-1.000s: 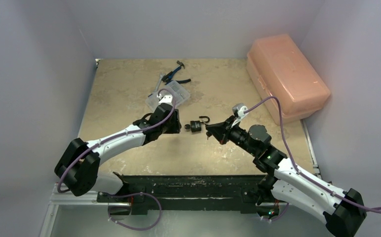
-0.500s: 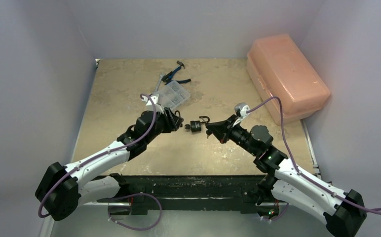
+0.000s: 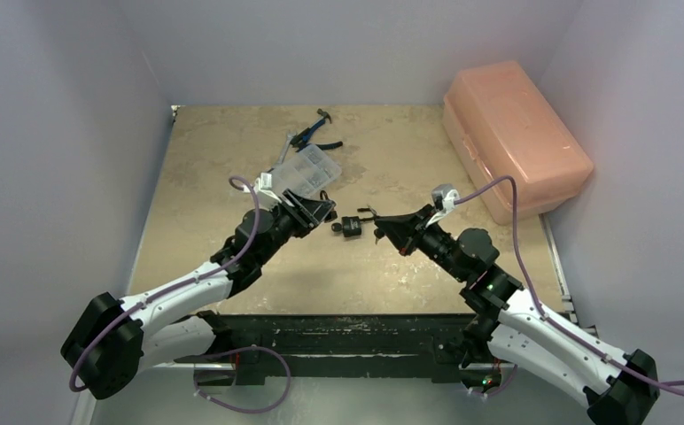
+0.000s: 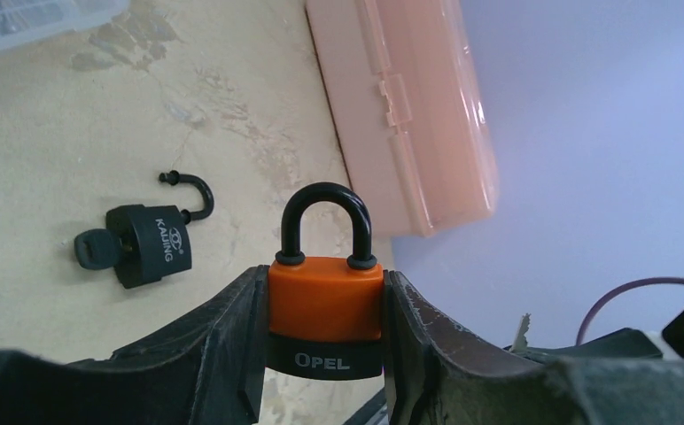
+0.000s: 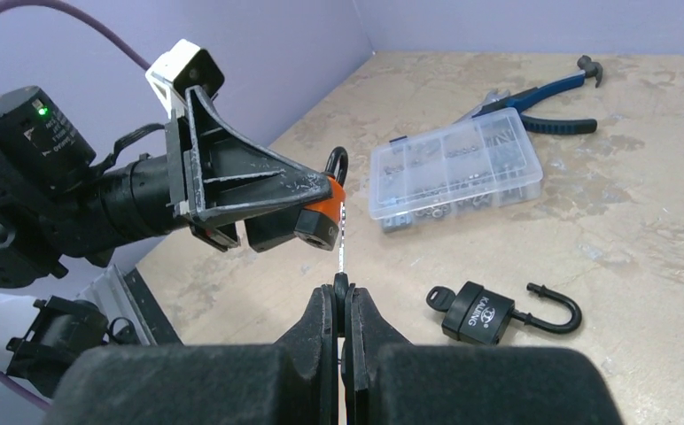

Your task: Unlock with the key

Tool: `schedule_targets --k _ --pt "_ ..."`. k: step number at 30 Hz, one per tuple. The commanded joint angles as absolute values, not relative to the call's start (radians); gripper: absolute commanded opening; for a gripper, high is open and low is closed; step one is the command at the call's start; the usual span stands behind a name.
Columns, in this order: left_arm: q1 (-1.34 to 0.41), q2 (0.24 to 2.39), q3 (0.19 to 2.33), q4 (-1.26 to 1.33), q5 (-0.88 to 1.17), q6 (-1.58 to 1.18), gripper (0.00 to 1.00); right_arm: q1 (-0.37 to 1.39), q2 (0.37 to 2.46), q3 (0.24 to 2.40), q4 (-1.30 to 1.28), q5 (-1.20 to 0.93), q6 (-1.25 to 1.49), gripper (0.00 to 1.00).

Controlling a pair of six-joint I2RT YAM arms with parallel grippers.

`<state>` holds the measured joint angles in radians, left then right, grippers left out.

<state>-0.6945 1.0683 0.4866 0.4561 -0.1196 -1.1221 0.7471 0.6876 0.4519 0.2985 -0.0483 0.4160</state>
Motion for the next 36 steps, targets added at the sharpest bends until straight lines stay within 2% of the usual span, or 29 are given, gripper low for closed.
schedule_targets --k 1,13,18,26,31,36 --pt "-0.694 1.034 0.471 0.626 -0.156 -1.286 0.0 0.749 0.671 0.444 0.326 -0.024 0.433 0.0" --pt "-0.695 1.034 0.406 0.629 -0.199 -1.595 0.0 0.762 0.789 0.521 0.296 -0.025 0.433 0.0" --pt "-0.699 1.002 0.335 0.703 -0.276 -1.68 0.0 0.905 0.874 0.6 0.25 0.119 0.349 0.0" --pt "-0.706 0.891 0.289 0.465 -0.446 -1.763 0.0 0.968 0.957 0.637 0.258 0.17 0.319 0.0" --pt "-0.719 0.839 0.178 0.539 -0.524 -1.893 0.0 0.986 1.024 0.652 0.259 0.152 0.319 0.0" --pt "-0.721 0.874 0.086 0.727 -0.498 -1.918 0.0 0.998 1.072 0.677 0.26 0.142 0.312 0.0"
